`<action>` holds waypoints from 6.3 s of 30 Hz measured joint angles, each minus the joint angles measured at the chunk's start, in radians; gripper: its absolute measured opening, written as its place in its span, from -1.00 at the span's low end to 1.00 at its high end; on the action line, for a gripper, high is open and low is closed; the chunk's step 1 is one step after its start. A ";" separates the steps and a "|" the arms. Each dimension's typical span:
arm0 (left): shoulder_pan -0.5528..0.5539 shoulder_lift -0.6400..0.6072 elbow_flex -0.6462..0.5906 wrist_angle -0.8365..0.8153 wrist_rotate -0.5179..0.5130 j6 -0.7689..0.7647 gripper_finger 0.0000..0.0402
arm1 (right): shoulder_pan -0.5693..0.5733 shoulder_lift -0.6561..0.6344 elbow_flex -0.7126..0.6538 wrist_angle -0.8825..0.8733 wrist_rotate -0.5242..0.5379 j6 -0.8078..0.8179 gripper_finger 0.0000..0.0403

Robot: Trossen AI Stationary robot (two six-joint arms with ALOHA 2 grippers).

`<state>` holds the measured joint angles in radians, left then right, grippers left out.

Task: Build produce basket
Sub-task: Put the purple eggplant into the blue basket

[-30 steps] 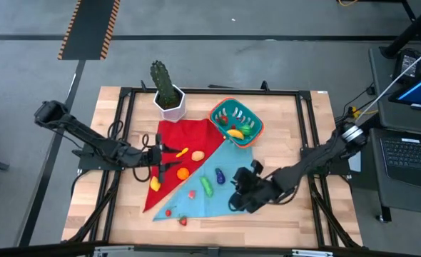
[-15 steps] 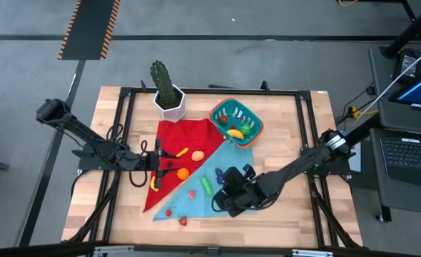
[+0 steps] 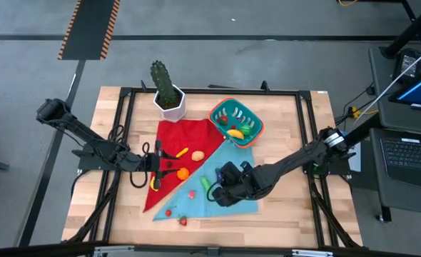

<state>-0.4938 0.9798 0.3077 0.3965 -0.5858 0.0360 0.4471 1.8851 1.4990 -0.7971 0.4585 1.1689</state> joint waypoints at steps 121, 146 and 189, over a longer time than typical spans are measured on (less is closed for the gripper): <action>0.000 0.000 0.000 -0.083 0.004 0.016 -0.14 | -0.130 0.166 -0.003 0.025 -0.158 0.225 -0.51; 0.000 0.000 0.000 -0.092 0.004 0.001 -0.14 | -0.021 -0.119 -0.001 -0.226 0.296 0.113 -0.52; 0.000 0.000 0.000 -0.063 0.004 -0.027 -0.14 | -0.077 -0.288 -0.498 0.365 0.536 0.048 -0.71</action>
<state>-0.4934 0.9794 0.3080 0.3340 -0.5819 0.0086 0.3698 1.5970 1.0012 -0.4321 0.9943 1.2166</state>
